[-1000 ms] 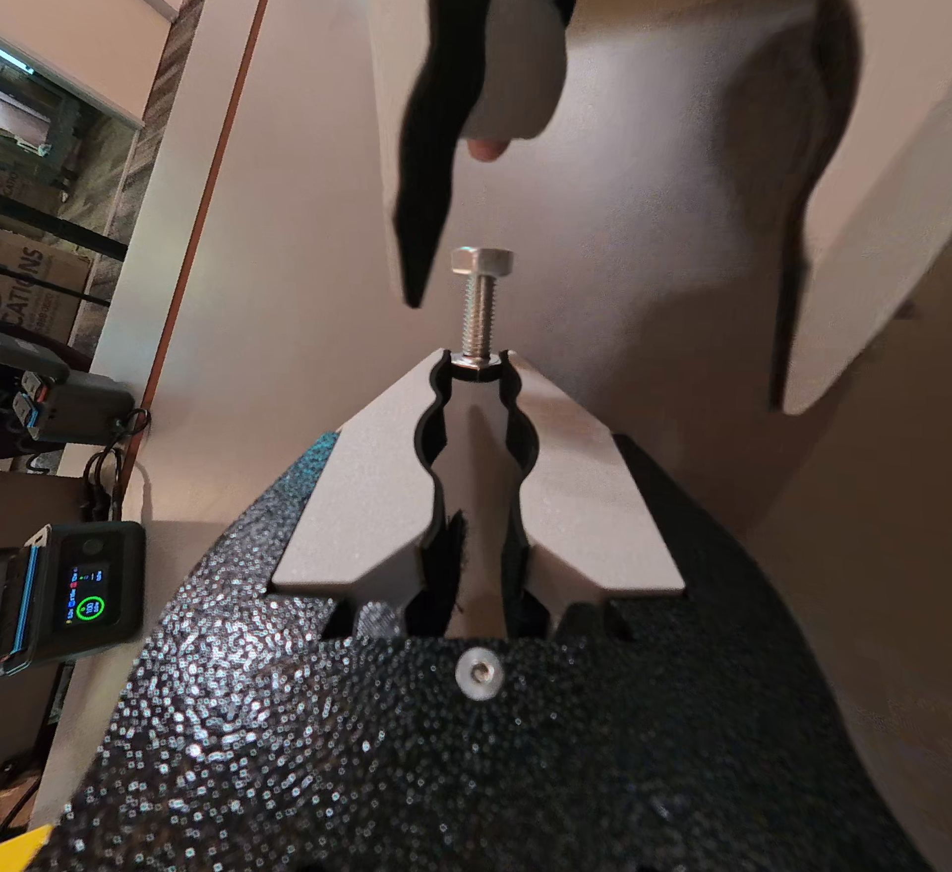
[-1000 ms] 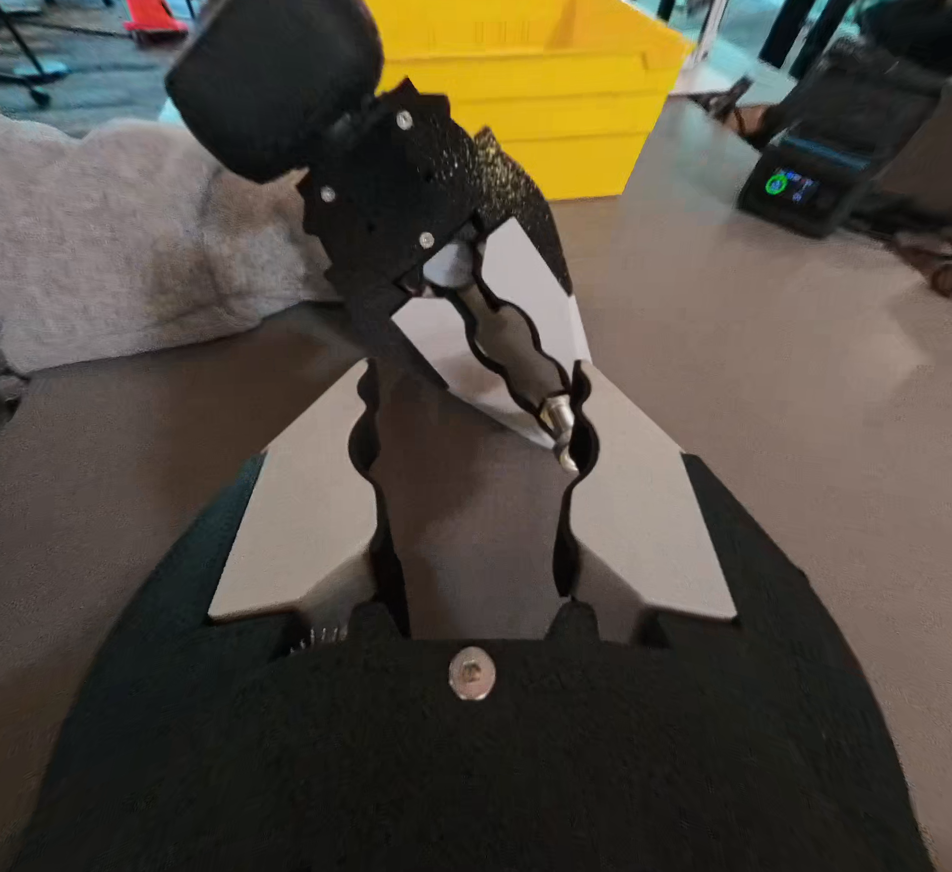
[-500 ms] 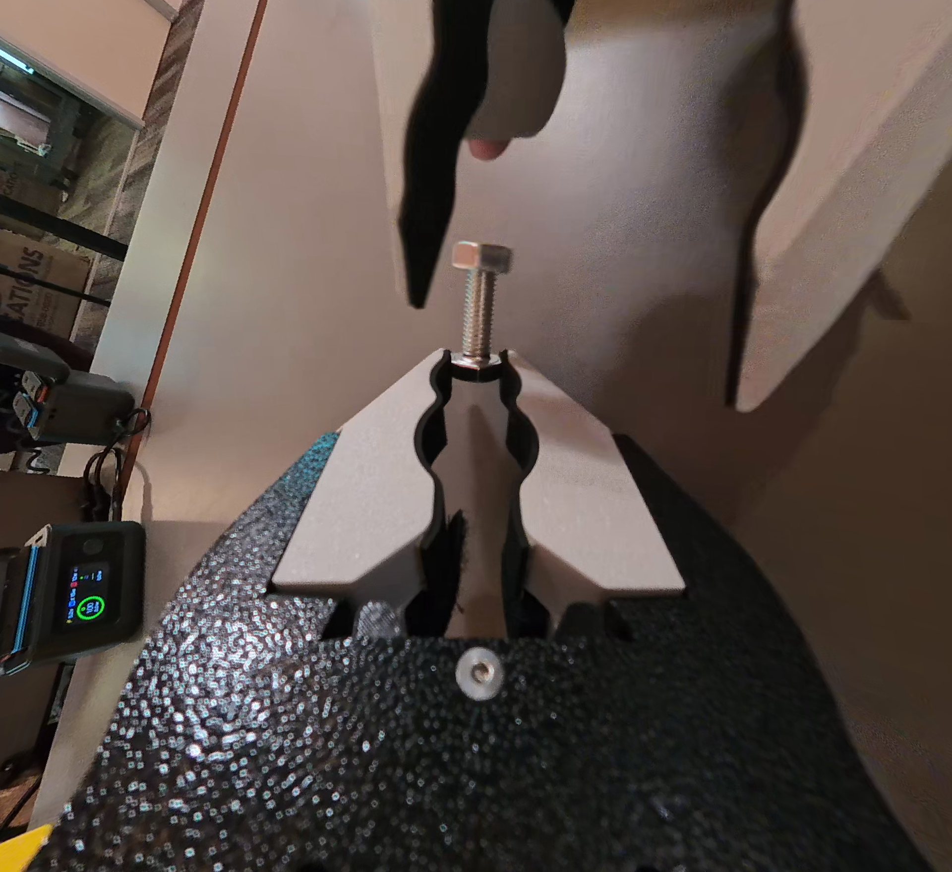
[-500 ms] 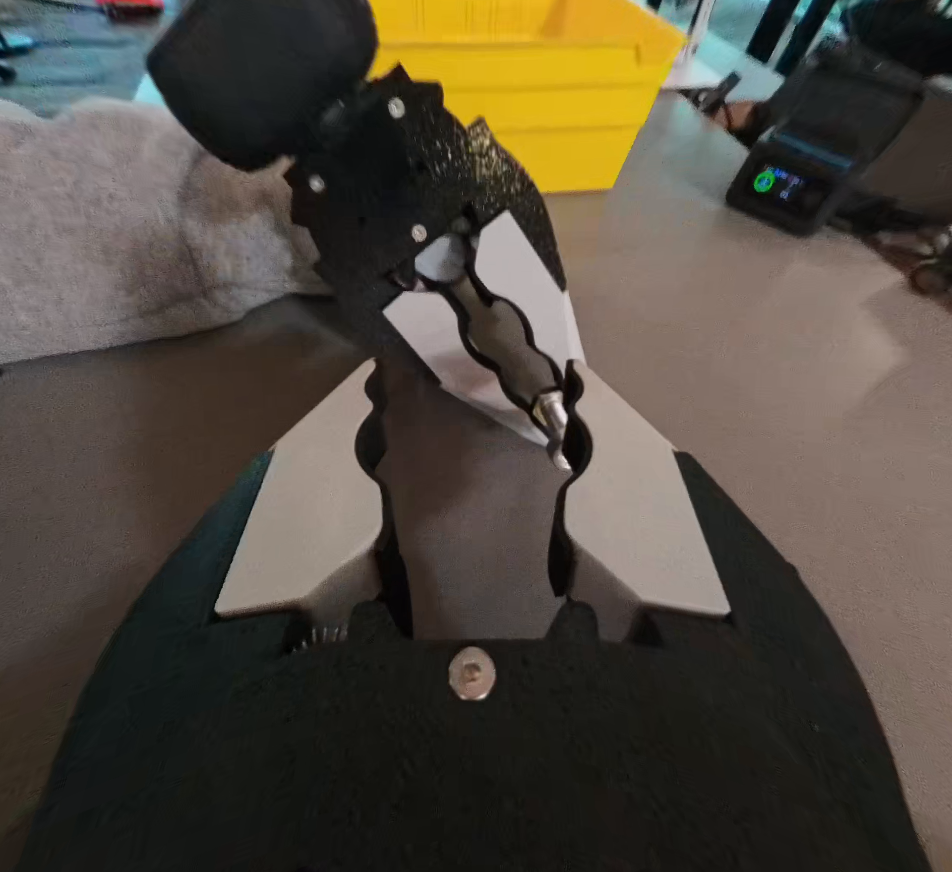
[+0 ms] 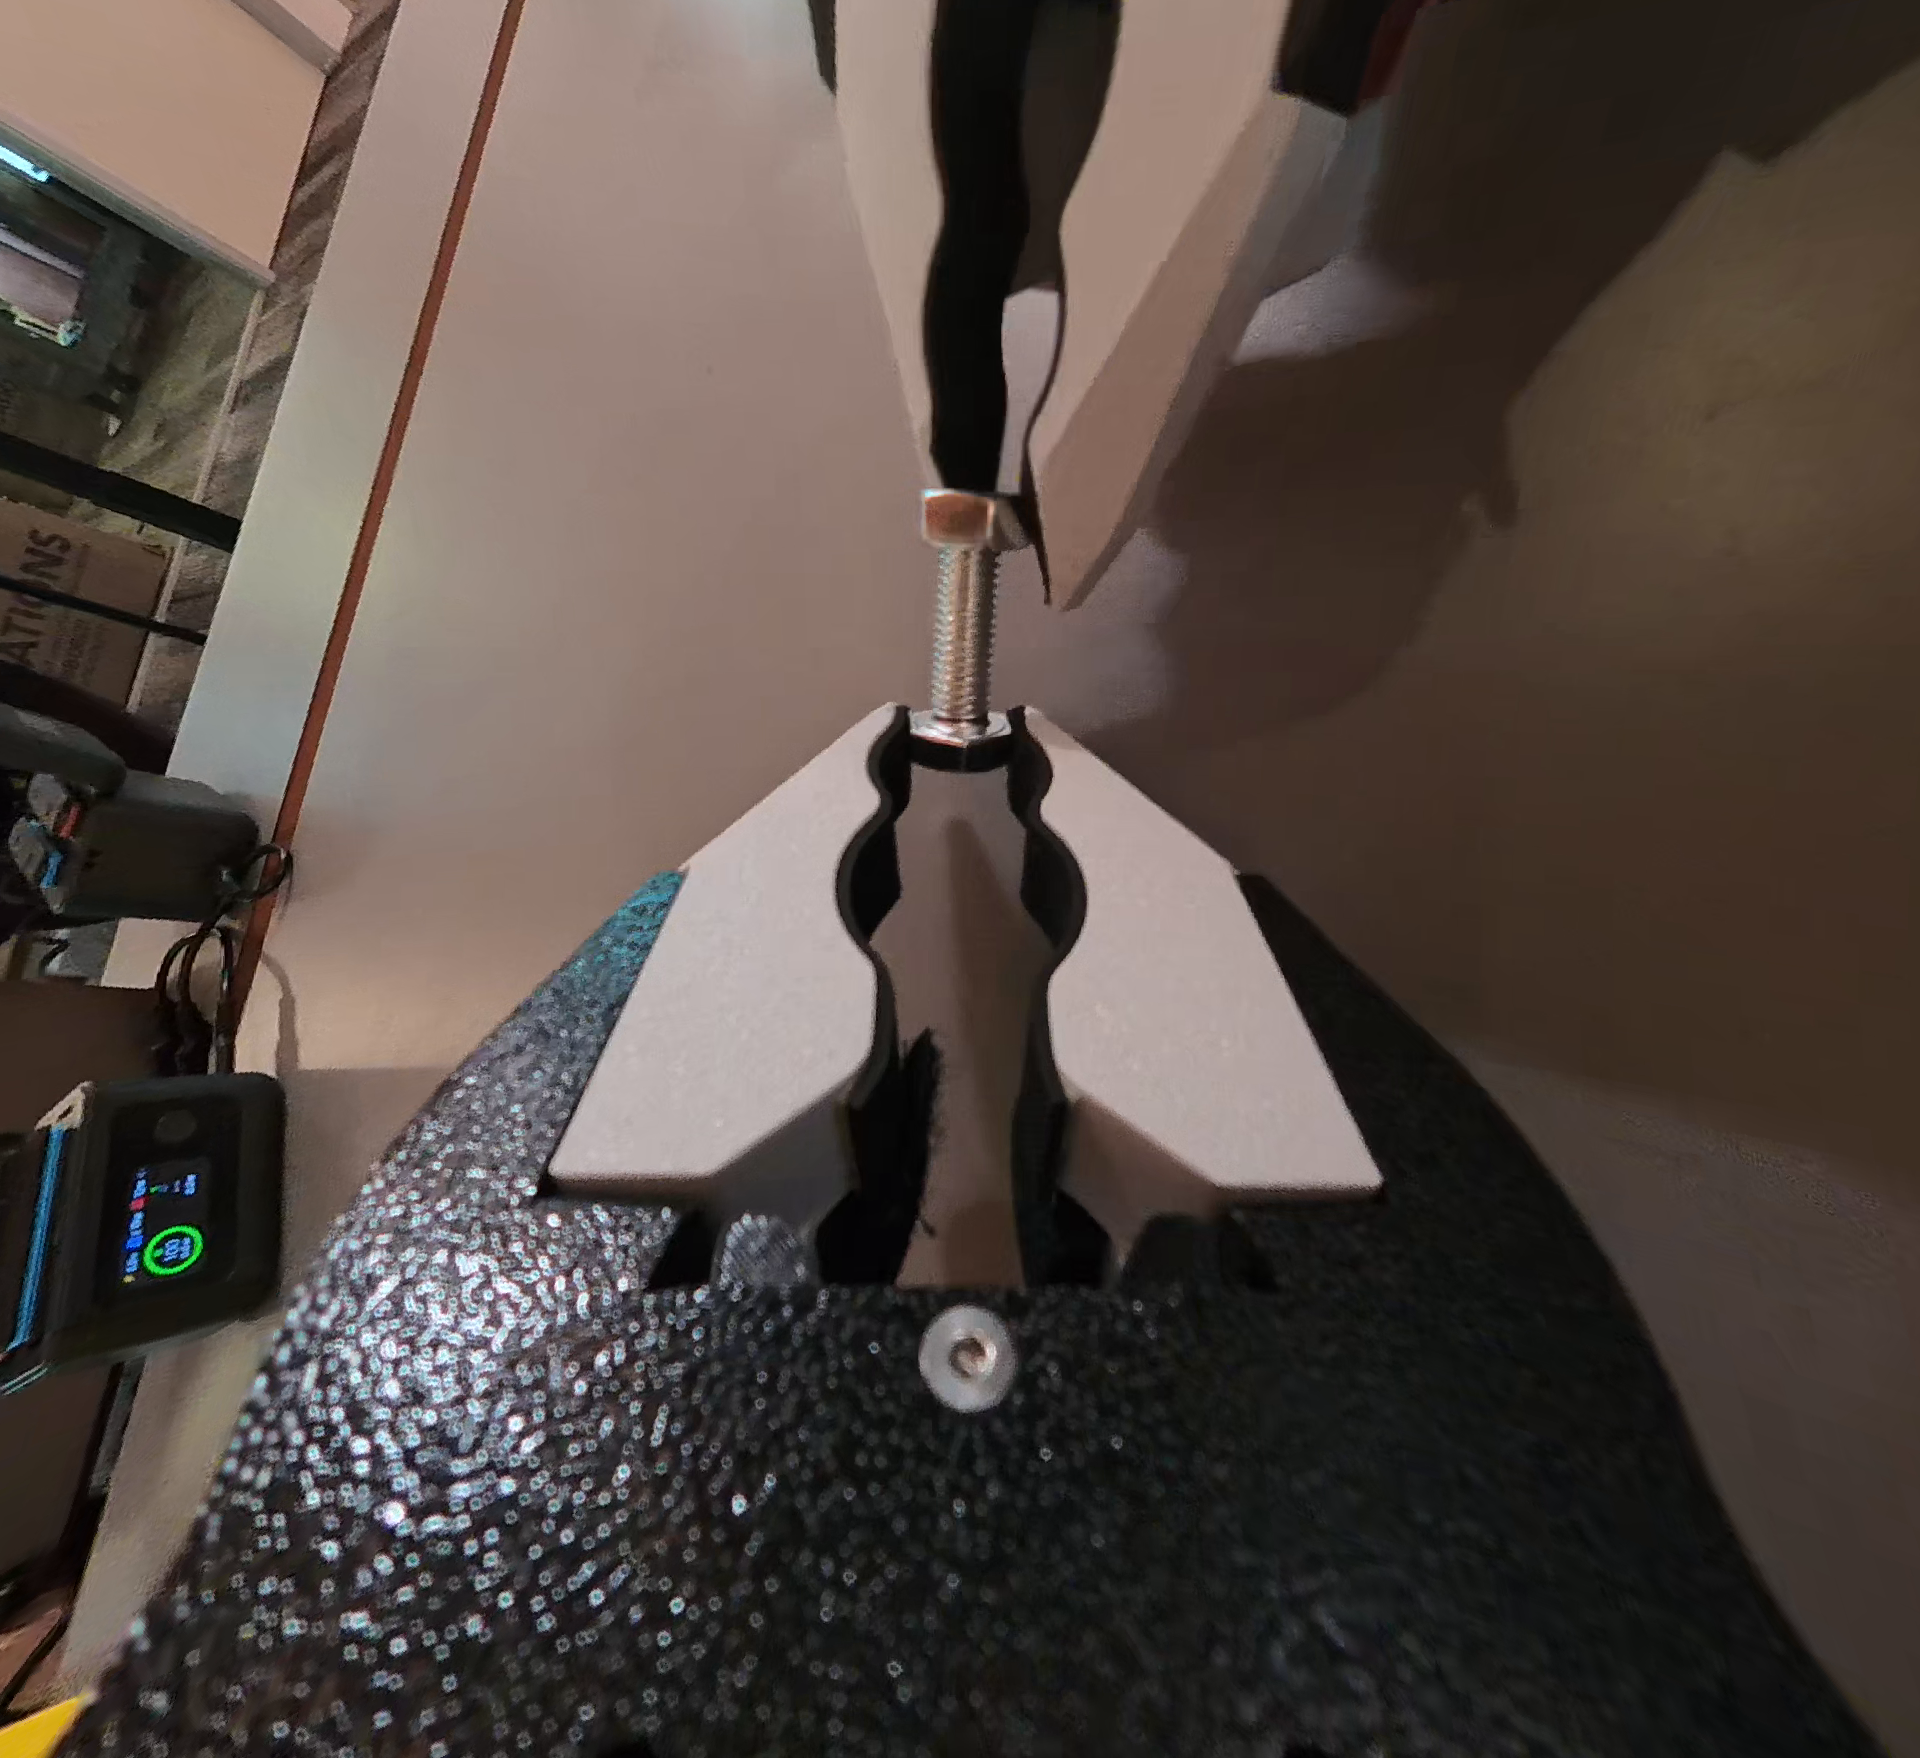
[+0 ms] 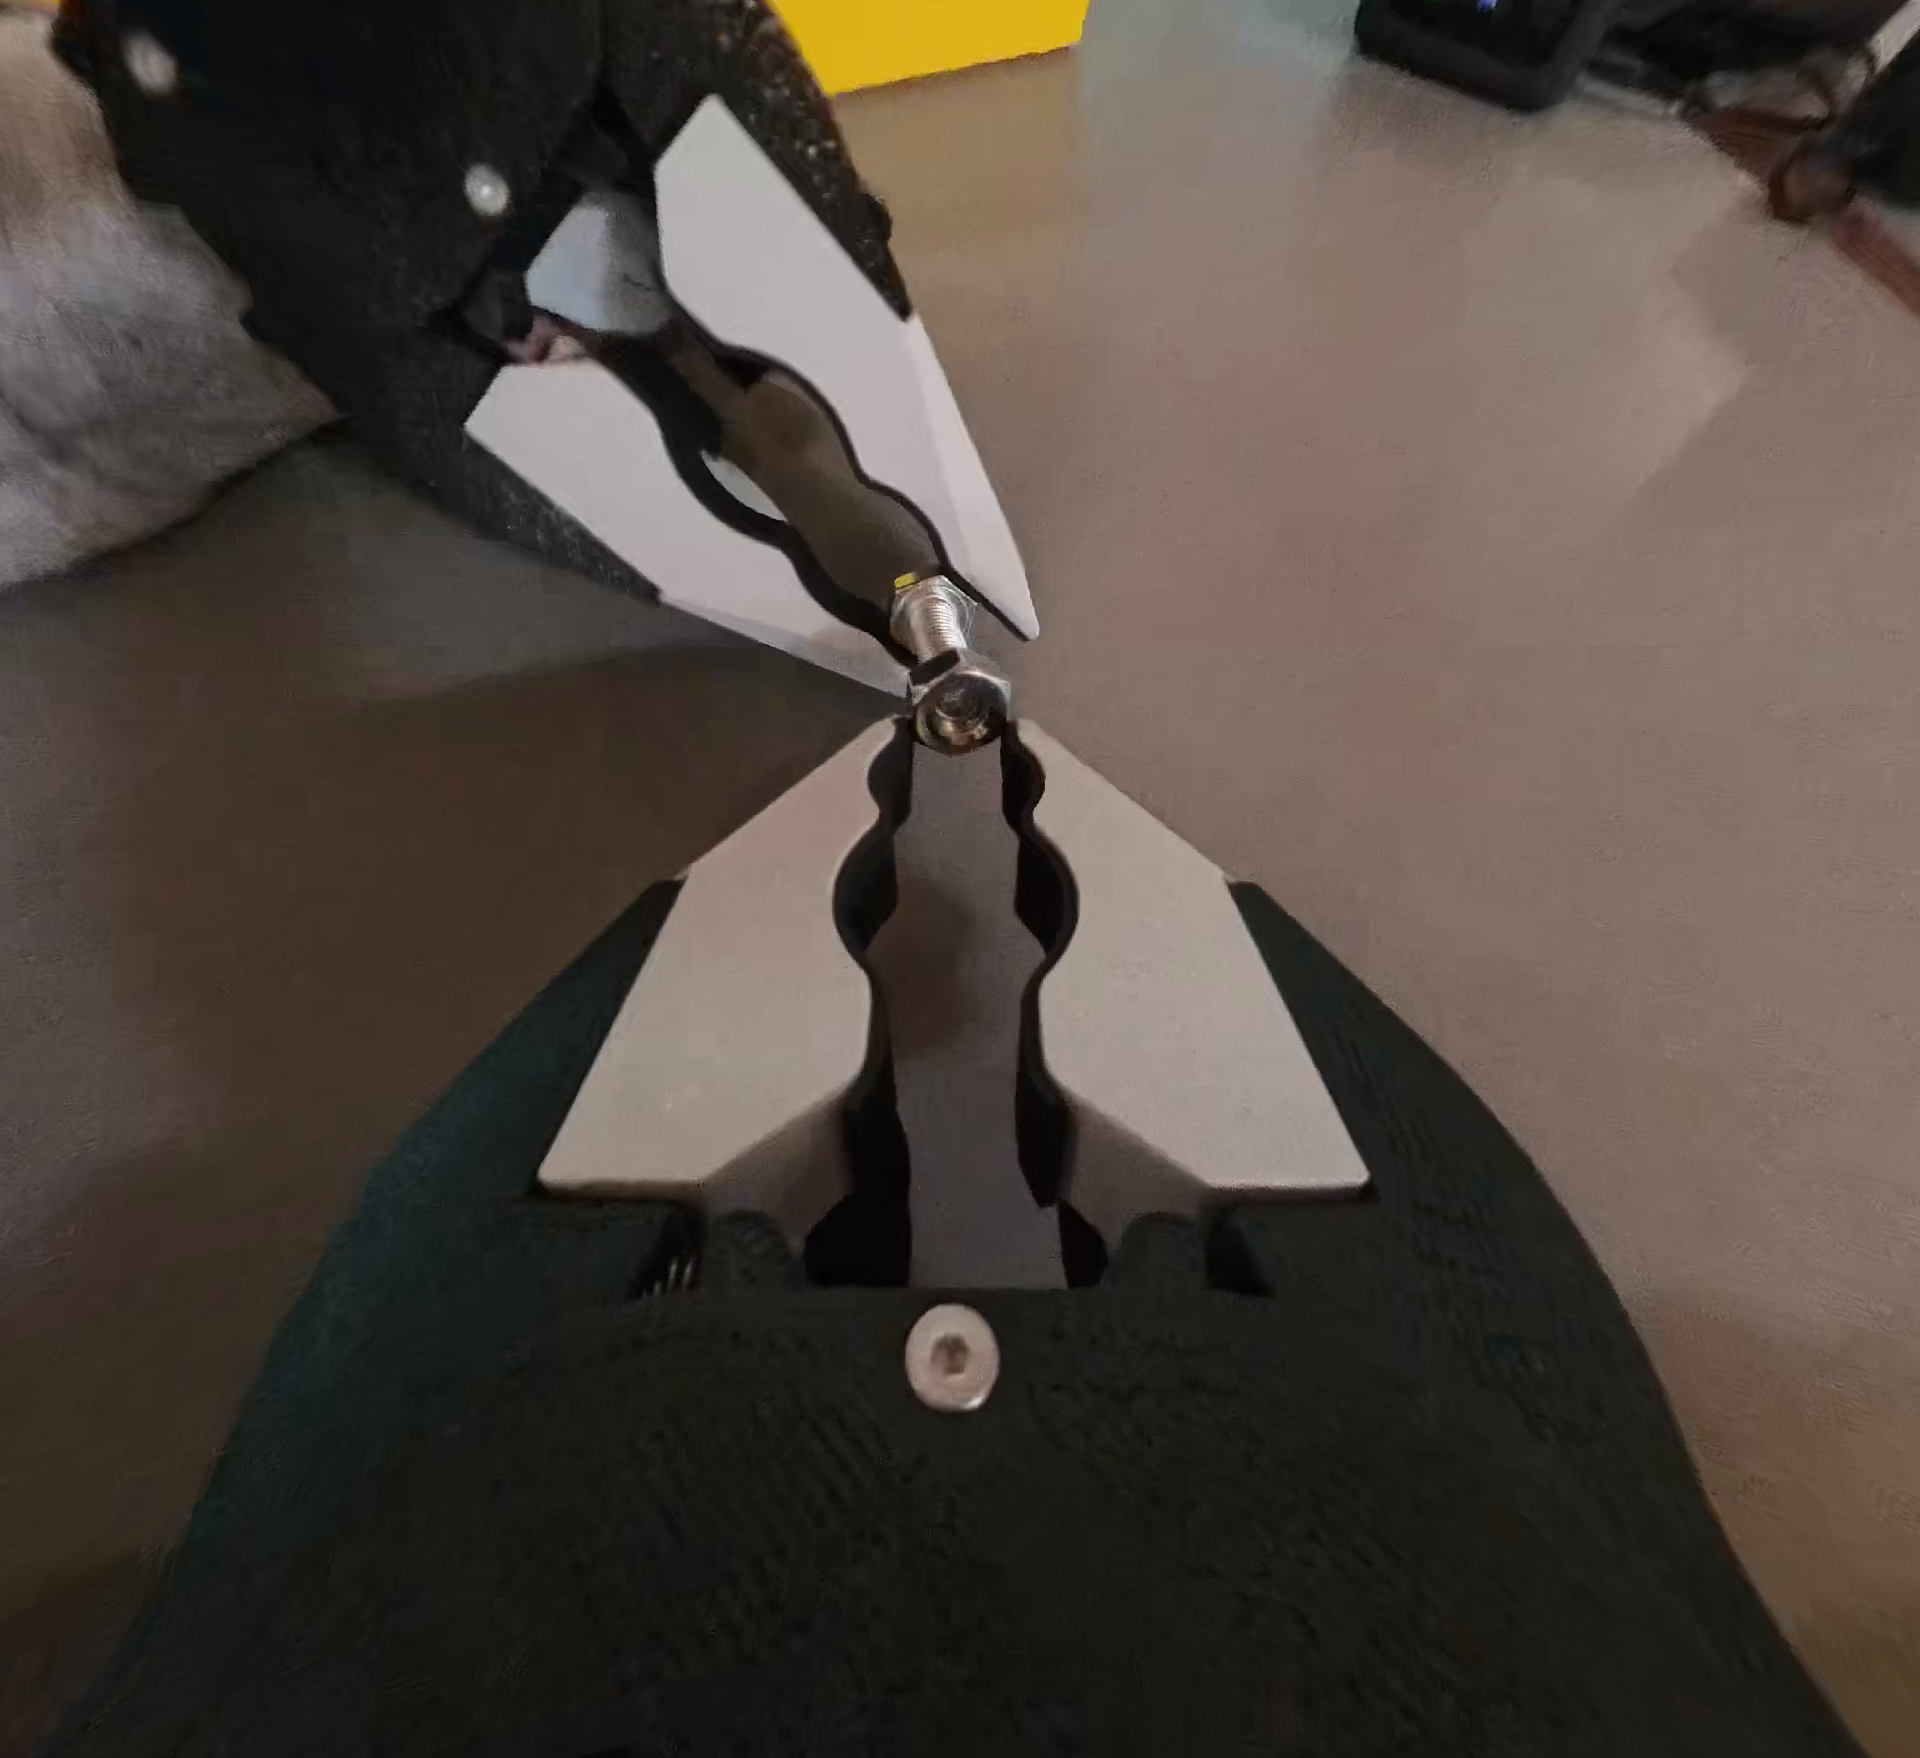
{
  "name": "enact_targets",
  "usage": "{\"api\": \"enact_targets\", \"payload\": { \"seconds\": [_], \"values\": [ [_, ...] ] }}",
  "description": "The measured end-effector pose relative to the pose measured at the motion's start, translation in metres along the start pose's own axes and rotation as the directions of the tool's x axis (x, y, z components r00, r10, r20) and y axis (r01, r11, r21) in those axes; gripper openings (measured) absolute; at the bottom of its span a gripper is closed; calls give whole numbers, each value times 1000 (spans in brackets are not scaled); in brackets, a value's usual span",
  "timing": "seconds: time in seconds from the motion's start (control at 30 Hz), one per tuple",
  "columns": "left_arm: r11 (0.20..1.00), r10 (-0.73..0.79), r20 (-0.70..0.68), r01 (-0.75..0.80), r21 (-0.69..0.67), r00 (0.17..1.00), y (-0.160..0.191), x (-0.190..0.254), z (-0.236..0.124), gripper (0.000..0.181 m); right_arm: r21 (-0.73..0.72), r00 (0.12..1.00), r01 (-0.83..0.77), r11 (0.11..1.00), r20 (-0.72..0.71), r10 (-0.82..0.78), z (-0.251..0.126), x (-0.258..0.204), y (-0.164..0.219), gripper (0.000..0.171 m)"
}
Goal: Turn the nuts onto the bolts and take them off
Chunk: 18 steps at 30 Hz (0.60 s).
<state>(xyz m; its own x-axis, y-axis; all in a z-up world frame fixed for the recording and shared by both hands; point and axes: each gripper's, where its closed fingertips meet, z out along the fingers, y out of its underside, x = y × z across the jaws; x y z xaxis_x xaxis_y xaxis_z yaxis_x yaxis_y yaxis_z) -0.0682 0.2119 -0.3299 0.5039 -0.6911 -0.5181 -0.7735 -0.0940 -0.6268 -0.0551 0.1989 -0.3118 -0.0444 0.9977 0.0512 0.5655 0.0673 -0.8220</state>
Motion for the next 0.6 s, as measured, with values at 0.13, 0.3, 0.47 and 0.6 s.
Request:
{"api": "enact_targets", "payload": {
  "seconds": [0.13, 0.3, 0.47, 0.6],
  "values": [
    [995, -83, -64, 86, 42, 994, -2, 3, -4, 17, -29, 889, 427, 904, -171, -425, -3, 5, -6, 10],
    [936, -335, -156, 347, 53, 929, 6, -4, -14, 16, -93, 727, 589, 803, -372, -577, -16, 24, -19, 0],
    [951, -277, 4, 274, 142, 961, -6, -24, -15, 16, 248, 995, -96, 964, 0, 99, -16, 4, -44, 34],
    [938, -295, 61, 276, 208, 954, -25, -29, -15, 16, 393, 952, -302, 869, 71, 299, -23, 14, -63, 35]
  ]
}}
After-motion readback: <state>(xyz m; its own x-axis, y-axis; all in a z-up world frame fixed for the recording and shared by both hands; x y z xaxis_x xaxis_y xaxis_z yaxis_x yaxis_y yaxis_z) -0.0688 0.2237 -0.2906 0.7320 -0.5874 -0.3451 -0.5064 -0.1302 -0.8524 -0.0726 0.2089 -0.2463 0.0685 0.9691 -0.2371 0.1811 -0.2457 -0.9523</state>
